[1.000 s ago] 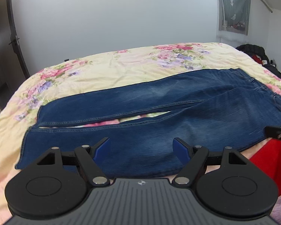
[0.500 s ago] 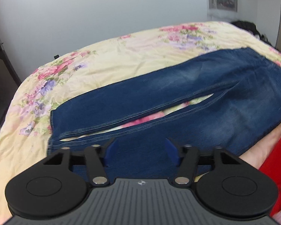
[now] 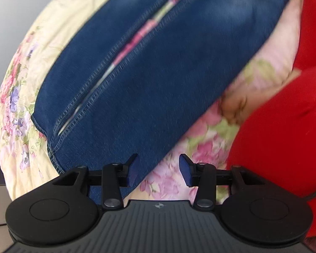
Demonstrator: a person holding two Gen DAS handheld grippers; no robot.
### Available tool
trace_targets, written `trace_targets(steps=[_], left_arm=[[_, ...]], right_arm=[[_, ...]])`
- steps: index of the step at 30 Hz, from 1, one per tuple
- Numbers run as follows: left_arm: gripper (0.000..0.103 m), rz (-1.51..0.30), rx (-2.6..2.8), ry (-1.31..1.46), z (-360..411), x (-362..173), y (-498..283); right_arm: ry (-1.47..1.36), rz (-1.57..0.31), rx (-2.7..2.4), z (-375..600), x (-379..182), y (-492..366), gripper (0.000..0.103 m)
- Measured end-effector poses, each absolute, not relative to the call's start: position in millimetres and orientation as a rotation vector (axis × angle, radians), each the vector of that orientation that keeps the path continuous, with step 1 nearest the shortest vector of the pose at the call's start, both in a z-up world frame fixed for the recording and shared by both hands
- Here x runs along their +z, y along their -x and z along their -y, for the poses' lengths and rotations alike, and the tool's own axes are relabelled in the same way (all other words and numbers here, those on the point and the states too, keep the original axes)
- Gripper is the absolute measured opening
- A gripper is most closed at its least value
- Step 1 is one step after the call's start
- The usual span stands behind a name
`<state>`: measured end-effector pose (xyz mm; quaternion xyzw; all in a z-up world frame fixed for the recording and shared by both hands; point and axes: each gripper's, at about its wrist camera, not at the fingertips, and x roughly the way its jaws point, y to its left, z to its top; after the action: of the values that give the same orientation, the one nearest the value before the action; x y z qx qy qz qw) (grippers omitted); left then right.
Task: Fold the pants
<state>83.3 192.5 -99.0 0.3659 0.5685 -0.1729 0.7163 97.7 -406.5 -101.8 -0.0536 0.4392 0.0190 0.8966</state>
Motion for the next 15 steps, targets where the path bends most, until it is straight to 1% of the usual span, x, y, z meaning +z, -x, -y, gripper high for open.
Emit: trace_targets(steps=[4, 8, 9, 10, 11, 12, 13, 15], left_arm=[[0.054, -1.286, -0.351, -0.916, -191, -125, -87], [0.053, -1.246, -0.235, -0.977, -189, -141, -90], [0.047, -1.227, -0.213, -0.982, -187, -140, -91], [0.036, -1.210, -0.200, -0.976, -187, -138, -90], [0.032, -1.194, -0.185, -0.959, -185, -134, -89], [0.023, -1.174, -0.171, -0.940, -184, -128, -89], [0.016, -1.151, -0.161, -0.932, -182, -122, -88], [0.014, -1.094, -0.120, -0.926, -179, -111, -87]], right_arm=[[0.133, -0.930, 0.050, 410, -106, -98, 0.050], [0.139, -0.945, 0.063, 417, -108, -96, 0.050], [0.151, -0.944, 0.067, 418, -108, -95, 0.050], [0.167, -0.941, 0.074, 420, -108, -93, 0.050], [0.184, -0.940, 0.084, 420, -108, -91, 0.049], [0.203, -0.940, 0.099, 422, -109, -90, 0.048], [0.223, -0.939, 0.113, 422, -109, -89, 0.045], [0.268, -0.936, 0.145, 422, -110, -86, 0.044]])
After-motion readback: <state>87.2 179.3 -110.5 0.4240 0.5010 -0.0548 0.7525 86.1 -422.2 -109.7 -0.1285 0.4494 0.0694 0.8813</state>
